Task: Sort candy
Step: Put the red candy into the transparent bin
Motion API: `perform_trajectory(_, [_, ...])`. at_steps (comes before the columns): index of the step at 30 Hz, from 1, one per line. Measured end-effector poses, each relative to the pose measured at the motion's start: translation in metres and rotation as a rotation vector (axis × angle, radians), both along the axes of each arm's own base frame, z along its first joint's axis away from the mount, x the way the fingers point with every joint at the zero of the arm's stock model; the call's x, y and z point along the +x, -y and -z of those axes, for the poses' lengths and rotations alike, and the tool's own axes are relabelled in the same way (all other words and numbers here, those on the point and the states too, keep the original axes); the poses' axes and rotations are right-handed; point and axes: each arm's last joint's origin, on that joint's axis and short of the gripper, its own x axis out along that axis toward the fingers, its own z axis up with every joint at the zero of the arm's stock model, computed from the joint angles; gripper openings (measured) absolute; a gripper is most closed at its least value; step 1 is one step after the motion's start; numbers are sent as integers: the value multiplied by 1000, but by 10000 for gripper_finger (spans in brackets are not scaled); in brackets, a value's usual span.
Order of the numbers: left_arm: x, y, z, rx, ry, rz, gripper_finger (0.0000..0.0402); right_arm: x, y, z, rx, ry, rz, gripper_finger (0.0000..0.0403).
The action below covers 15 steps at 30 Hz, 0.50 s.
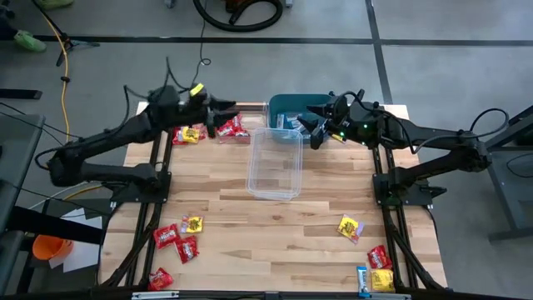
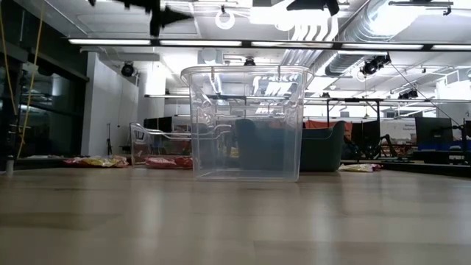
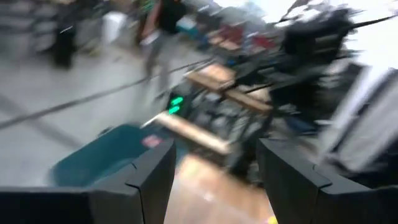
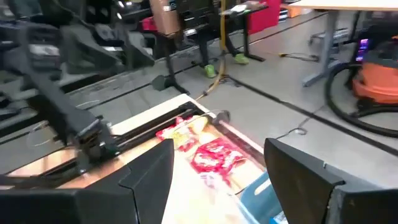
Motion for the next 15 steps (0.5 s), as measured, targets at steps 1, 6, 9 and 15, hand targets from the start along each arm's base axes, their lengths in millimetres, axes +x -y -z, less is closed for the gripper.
perform_trajectory(1, [1,9,-4,17,23,31,211,0,0,0,3,0,-17,245])
perform_trajectory(6, [13,48,-5,112,16,61,211,2,-3,0,22,0,-129,245])
perform_trajectory(9, [25,67,0,146,-9,68,211,2,-5,0,28,-2,-196,245])
perform_trajectory(15, [55,89,2,172,124,135,212,3,-8,0,32,-5,-310,245])
